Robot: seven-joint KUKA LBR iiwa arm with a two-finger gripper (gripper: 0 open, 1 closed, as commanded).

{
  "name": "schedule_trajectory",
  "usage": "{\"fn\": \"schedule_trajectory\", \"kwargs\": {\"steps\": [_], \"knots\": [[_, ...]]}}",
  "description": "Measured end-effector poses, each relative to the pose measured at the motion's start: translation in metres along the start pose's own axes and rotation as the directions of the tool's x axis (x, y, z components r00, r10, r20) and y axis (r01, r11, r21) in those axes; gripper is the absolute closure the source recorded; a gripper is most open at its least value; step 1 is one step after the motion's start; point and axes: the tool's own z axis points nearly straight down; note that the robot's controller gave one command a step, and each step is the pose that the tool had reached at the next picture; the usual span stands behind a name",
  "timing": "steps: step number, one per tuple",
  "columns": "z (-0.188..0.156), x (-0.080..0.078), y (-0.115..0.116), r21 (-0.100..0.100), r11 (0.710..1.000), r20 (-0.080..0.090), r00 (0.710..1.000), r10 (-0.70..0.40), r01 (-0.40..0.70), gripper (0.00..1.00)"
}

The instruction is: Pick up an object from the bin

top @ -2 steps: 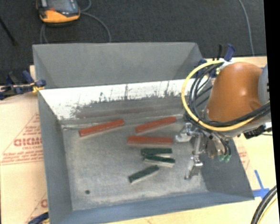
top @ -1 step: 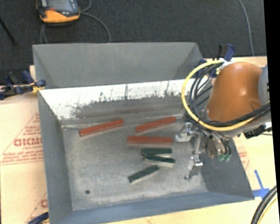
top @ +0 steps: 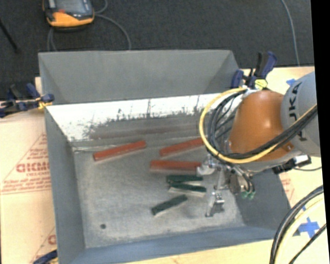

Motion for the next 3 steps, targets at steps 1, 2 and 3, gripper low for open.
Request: {"fn": "schedule_trajectory", "kwargs": {"steps": [1, 2, 3], "knots": [[0.068, -0.040, -0.014, 0.000, 0.999, 0.007, 0.999, -0.038, 0.038, 1.00], [0.068, -0.040, -0.014, 0.000, 0.999, 0.007, 0.999, -0.039, 0.039, 1.00], [-0.023, -0.036, -0.008, 0.001, 0.998, -0.007, 0.998, -0.060, 0.060, 1.00]]}}
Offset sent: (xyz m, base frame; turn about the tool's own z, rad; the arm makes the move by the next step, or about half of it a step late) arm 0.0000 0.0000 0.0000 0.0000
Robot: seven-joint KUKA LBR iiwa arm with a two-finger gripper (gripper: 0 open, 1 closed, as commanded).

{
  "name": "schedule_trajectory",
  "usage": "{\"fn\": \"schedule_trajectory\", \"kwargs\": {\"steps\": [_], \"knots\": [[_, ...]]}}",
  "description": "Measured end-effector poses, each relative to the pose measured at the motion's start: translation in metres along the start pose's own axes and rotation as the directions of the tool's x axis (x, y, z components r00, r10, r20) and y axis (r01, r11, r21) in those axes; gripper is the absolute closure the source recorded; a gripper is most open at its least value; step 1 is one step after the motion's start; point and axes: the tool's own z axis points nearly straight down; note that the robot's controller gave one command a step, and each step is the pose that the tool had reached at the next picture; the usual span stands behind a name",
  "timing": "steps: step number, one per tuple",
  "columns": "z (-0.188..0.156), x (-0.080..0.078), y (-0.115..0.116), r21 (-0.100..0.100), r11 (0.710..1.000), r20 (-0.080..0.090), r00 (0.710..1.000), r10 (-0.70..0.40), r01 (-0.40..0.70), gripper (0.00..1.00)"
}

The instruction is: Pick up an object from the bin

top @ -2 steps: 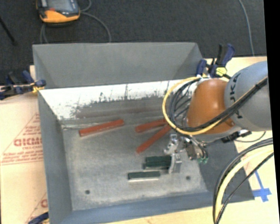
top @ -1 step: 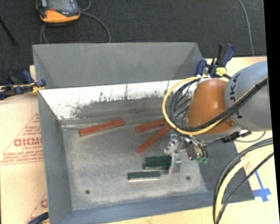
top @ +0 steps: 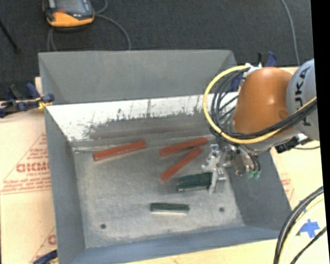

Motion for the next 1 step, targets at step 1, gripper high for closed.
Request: {"fn": "schedule_trajectory", "kwargs": {"steps": [1], "knots": [[0.0000, 0.0000, 0.0000, 0.000, 1.000, 0.000, 1.000, 0.000, 0.000, 1.00]]}}
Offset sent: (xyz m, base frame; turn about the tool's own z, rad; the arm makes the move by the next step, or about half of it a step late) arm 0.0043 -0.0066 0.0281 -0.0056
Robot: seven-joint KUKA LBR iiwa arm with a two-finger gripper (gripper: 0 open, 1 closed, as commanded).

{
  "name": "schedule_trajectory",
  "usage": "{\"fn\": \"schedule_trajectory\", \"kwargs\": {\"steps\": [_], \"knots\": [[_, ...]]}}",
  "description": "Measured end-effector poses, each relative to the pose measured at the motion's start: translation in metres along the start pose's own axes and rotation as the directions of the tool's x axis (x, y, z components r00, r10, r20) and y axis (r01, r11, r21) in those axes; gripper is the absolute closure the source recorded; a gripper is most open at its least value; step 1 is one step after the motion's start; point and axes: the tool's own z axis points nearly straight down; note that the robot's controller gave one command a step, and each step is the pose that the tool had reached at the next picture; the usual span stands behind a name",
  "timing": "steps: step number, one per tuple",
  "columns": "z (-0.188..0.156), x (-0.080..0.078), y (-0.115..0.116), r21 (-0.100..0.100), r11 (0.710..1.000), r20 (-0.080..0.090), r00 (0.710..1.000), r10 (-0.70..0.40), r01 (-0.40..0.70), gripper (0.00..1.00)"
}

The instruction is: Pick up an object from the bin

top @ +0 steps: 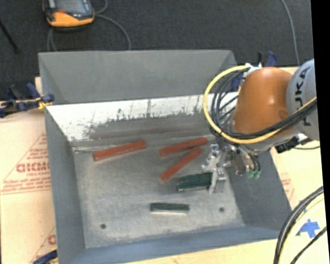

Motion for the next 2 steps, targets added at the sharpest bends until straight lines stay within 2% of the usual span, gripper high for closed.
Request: {"fn": "schedule_trajectory", "kwargs": {"steps": [1, 2], "knots": [[-0.022, -0.004, -0.006, 0.000, 1.000, -0.001, 1.000, -0.002, 0.002, 1.00], [-0.039, 0.018, -0.010, 0.000, 1.000, -0.001, 1.000, -0.002, 0.002, 1.00]]}}
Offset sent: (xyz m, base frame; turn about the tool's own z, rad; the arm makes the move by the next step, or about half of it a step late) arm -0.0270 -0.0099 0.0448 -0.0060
